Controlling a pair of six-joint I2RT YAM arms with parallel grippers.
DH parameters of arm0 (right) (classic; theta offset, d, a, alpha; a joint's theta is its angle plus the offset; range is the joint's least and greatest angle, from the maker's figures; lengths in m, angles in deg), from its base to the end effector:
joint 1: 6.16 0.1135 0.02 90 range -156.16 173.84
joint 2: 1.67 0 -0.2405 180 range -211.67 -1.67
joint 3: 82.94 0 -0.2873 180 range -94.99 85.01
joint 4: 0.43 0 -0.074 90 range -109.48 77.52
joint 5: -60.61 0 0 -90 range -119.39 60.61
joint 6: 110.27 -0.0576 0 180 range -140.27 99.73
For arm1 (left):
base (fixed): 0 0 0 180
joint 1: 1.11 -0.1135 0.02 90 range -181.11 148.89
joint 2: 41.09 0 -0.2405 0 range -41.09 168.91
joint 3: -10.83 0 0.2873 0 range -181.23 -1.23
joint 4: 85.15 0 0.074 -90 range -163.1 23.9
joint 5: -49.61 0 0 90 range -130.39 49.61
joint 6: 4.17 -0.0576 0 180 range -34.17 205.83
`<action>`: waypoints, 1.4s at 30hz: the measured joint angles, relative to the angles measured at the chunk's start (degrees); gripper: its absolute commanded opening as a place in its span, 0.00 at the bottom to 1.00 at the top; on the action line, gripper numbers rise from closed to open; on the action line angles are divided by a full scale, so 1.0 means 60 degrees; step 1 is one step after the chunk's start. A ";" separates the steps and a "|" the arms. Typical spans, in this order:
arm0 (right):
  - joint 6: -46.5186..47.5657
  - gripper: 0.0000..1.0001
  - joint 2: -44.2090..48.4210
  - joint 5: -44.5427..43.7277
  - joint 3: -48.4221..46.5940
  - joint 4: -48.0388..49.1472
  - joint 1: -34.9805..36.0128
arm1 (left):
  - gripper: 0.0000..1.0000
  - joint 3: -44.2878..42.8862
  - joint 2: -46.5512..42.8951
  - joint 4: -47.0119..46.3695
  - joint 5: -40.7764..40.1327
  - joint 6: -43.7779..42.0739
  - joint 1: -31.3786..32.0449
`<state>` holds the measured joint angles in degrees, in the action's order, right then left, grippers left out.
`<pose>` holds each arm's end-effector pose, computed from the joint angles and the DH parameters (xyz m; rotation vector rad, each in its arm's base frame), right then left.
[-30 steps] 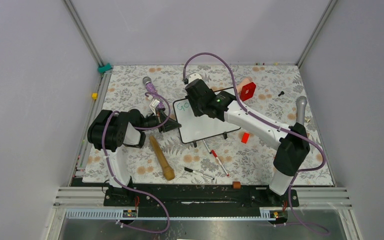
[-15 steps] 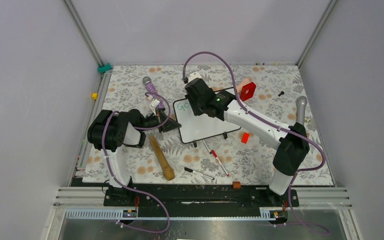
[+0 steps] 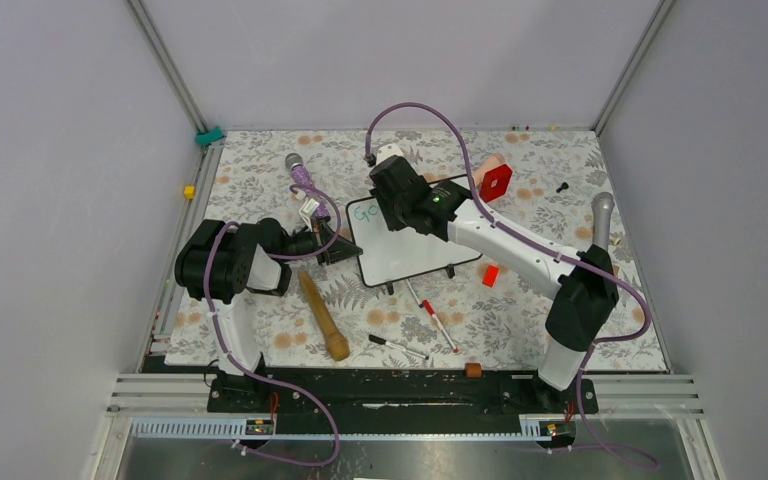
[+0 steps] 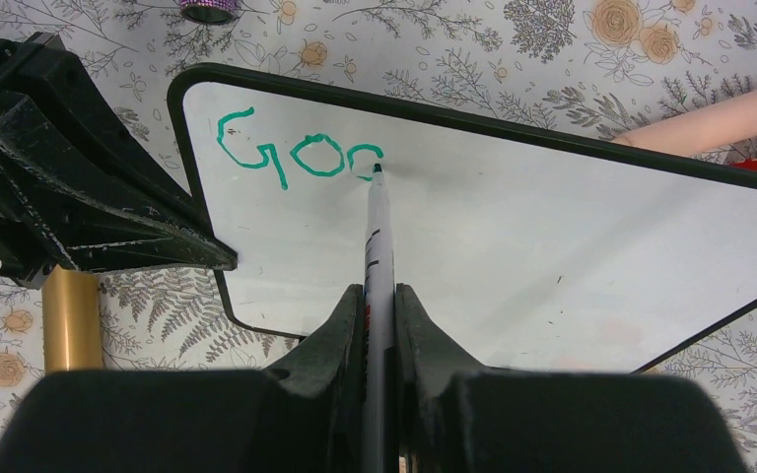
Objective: Write a sentence on the whiteboard
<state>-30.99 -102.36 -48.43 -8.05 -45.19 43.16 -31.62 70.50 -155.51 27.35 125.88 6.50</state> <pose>0.3069 0.3282 0.2888 -0.5736 2.1614 0.1924 0.2968 -0.0934 0.0707 0.5608 1.7040 -1.5190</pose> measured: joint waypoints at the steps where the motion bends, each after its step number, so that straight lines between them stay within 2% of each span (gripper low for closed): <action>1: 0.0000 0.00 0.0000 0.0000 0.0000 0.0000 0.0000 | 0.00 0.0000 0.0000 0.0000 0.0000 0.0000 0.0000; 21: 0.0004 0.00 0.0018 -0.0073 -0.0091 0.0025 -0.0044 | 0.00 0.0000 0.0000 0.0000 0.0000 0.0000 0.0000; 31: 0.0106 0.00 0.1632 0.0000 0.1366 0.0831 -0.0058 | 0.00 0.0000 0.0000 0.0000 0.0004 -0.0004 0.0000; 42: 0.0106 0.00 0.1523 -0.0142 0.1399 0.0856 -0.0124 | 0.00 0.0000 0.0000 0.0000 0.0000 0.0004 0.0000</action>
<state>-30.36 -93.22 -49.29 0.35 -40.05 42.41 -31.62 70.50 -155.51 27.35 125.91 6.50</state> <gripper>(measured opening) 0.155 0.047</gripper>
